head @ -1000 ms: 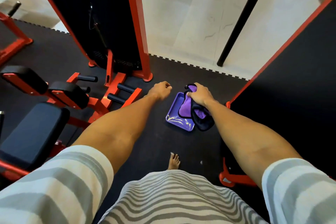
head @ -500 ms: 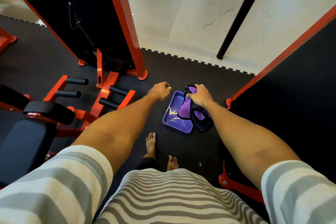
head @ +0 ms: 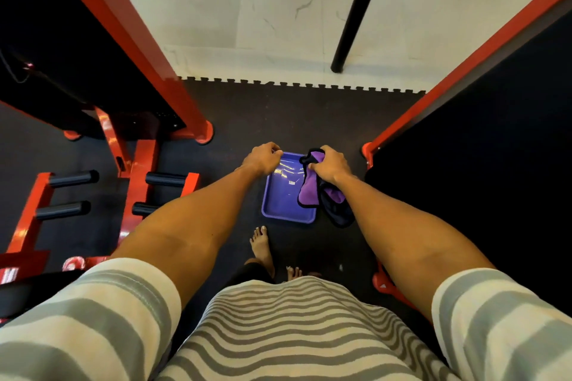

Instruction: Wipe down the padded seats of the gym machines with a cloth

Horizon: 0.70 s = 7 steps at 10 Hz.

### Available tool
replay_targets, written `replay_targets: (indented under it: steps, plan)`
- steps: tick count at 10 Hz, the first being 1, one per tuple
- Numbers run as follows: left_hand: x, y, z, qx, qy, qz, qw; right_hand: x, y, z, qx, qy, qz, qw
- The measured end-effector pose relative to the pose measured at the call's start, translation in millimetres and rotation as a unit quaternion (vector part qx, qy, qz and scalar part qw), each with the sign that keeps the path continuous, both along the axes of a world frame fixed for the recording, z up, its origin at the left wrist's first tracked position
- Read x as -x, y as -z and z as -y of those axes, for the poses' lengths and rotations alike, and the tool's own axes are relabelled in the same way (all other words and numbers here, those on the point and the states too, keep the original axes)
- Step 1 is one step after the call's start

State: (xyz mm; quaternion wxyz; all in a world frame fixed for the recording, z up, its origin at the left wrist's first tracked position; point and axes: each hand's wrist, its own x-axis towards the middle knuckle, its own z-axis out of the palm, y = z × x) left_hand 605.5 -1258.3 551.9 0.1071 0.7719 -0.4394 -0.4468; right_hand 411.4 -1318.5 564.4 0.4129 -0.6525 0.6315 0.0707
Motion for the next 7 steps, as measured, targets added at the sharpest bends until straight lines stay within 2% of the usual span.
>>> replay_targets:
  steps: [3, 5, 7]
  plan:
    - [-31, 32, 41, -0.05, 0.037, -0.025, 0.998, -27, 21, 25, 0.006, 0.082, -0.009, 0.997]
    - [-34, 44, 67, -0.044, 0.042, -0.015, 0.998, -34, 41, 40, -0.003, 0.098, -0.035, 0.995]
    - [-28, 60, 77, -0.055, 0.036, -0.025, 0.998, -36, 58, 44, -0.028, 0.12, -0.021, 0.992]
